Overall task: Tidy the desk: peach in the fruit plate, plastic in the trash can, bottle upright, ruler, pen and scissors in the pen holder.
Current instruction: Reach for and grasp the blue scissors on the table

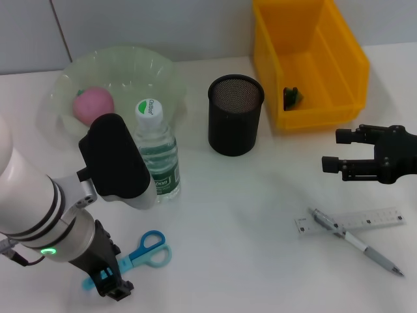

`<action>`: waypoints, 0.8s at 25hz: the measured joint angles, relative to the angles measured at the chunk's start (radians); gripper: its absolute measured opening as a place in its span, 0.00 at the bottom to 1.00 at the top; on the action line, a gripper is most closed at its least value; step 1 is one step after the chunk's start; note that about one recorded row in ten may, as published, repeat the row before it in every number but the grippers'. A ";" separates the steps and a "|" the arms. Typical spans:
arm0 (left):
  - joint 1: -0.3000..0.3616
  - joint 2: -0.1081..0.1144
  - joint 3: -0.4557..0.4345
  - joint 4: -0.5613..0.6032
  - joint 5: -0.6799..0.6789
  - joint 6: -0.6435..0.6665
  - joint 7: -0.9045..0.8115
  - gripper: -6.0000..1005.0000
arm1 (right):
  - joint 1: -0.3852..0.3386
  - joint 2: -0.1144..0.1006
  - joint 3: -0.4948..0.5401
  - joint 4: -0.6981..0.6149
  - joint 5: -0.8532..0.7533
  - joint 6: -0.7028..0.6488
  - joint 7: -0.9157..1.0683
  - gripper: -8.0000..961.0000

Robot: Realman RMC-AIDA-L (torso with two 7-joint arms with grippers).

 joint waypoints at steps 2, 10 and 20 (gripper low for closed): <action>-0.004 0.000 0.001 0.006 0.001 0.003 0.002 0.65 | 0.000 0.000 0.001 0.001 0.000 -0.002 -0.003 0.74; -0.007 0.000 0.001 0.004 0.011 0.003 0.002 0.59 | 0.000 0.001 0.003 0.001 0.000 -0.002 -0.004 0.74; -0.020 -0.002 0.005 -0.016 0.013 0.004 0.002 0.55 | -0.002 0.002 0.001 0.007 0.000 0.002 -0.006 0.74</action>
